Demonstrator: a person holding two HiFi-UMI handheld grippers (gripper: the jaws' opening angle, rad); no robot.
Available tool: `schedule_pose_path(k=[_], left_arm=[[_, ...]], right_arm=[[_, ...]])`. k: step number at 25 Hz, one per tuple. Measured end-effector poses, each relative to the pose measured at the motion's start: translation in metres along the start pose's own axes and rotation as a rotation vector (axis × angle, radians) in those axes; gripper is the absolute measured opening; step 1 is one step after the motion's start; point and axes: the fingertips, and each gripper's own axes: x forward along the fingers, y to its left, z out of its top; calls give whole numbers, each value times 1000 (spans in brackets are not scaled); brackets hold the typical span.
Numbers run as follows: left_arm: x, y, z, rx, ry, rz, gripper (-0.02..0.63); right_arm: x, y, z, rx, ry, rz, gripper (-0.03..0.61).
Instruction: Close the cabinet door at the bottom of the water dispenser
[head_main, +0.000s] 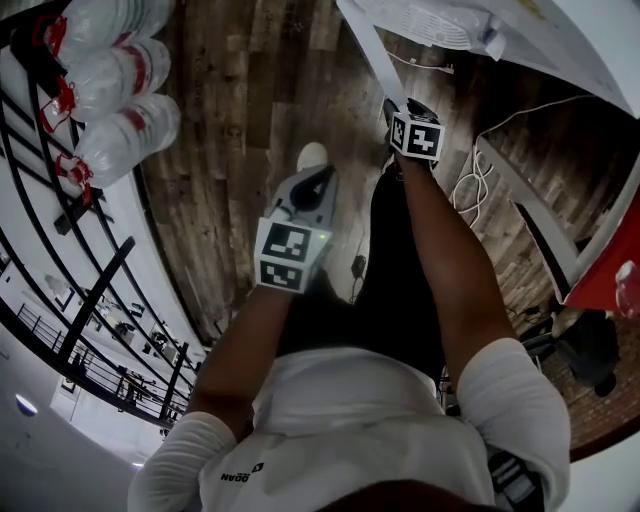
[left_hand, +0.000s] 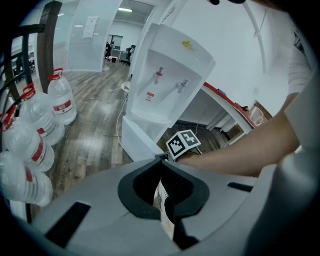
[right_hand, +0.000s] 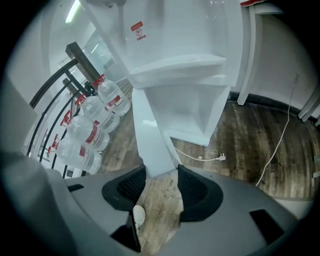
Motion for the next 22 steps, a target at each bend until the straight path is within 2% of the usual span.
schedule_pose_path(k=[13, 17, 22], left_arm=[[19, -17, 7, 4, -3, 24, -3], [25, -15, 13, -6, 1, 45, -3], [31, -17, 16, -13, 3, 50, -3]], right_arm=[[-1, -72, 34, 81, -57, -45, 212], [-1, -94, 55, 101, -89, -62, 186], [-8, -105, 76, 64, -106, -58, 178]])
